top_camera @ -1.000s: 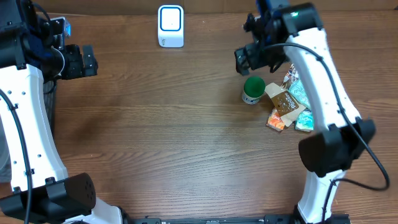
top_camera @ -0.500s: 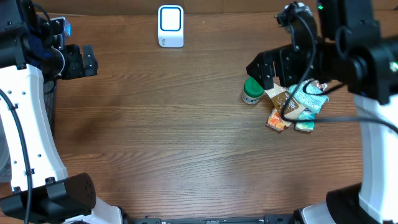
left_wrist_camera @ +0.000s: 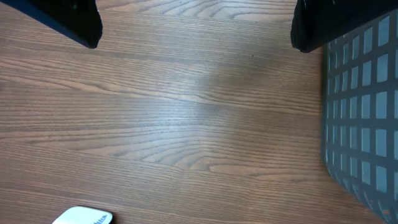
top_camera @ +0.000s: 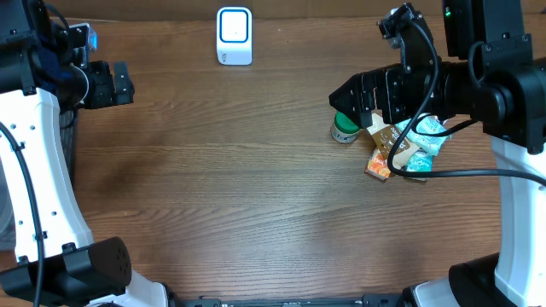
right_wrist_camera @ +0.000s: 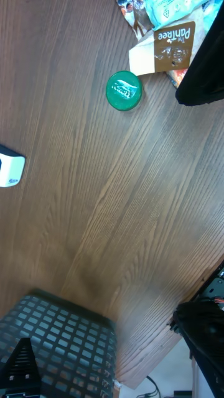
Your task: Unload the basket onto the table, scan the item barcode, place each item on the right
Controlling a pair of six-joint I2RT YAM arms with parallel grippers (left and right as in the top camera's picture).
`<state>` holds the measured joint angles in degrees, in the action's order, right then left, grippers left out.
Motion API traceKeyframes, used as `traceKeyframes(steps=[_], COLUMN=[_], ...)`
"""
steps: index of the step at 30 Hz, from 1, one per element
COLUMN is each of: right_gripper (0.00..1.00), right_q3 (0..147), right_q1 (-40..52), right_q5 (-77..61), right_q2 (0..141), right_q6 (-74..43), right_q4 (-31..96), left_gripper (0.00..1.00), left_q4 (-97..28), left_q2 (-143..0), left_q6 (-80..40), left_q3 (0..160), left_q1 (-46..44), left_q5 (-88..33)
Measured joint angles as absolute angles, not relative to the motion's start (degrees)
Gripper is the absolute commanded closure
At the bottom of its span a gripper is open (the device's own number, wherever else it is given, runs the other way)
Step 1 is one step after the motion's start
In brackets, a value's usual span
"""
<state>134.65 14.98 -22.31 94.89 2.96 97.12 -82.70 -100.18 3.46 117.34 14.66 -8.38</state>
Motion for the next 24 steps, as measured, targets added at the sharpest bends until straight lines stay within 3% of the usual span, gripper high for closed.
traceKeyframes(steps=[13, 24], right_gripper=[0.0, 0.0], right_q3=[131.59, 109.91], right_q1=[15.0, 14.55], right_q5=[-16.95, -14.0], right_q2=[94.04, 75.16], right_q6=[2.98, 3.25], right_q4=[95.26, 70.15], left_gripper=[0.0, 0.01], left_q4=[-82.7, -82.67], left_q2=[-100.18, -100.18], left_q6=[3.46, 3.46], left_q3=[117.34, 117.34], left_q1=[14.66, 14.66], left_q5=[-8.38, -8.38])
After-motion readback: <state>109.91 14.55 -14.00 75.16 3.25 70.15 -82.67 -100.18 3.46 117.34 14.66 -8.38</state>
